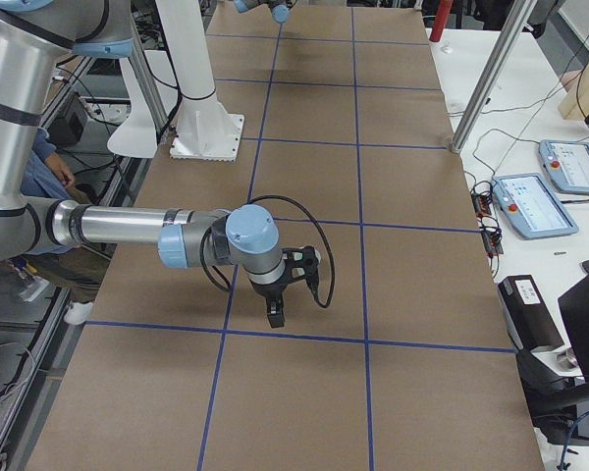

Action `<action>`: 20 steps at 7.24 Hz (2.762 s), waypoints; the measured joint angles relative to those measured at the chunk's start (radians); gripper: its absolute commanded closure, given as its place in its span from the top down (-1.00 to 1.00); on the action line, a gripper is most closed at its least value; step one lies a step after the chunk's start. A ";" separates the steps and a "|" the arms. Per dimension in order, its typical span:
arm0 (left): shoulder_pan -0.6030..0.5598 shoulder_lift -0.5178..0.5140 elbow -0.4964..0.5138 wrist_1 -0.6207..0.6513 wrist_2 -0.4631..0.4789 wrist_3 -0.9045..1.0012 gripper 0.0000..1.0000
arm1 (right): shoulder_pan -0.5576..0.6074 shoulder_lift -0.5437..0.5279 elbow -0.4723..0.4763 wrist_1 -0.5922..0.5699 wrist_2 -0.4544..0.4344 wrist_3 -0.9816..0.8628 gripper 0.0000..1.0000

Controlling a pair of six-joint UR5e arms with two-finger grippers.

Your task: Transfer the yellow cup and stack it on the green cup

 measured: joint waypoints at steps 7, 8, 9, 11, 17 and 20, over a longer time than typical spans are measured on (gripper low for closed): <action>-0.050 -0.665 -0.031 -0.218 0.580 0.676 -0.02 | -0.026 0.071 -0.037 0.099 0.047 0.014 1.00; -0.034 -0.751 -0.020 -0.323 0.604 0.844 -0.07 | -0.033 0.094 -0.048 0.098 0.052 0.024 1.00; -0.001 -0.822 -0.001 -0.488 0.607 1.065 -0.03 | -0.039 0.112 -0.061 0.098 0.060 0.031 1.00; 0.066 -0.925 0.151 -0.990 0.494 1.463 -0.08 | -0.074 0.158 -0.074 0.098 0.083 0.039 0.99; 0.065 -1.188 0.494 -1.597 0.196 2.057 -0.10 | -0.464 0.602 -0.038 0.093 0.061 0.582 1.00; 0.060 -1.193 0.529 -1.644 0.156 2.211 0.05 | -0.679 0.832 -0.065 0.082 0.009 0.817 0.96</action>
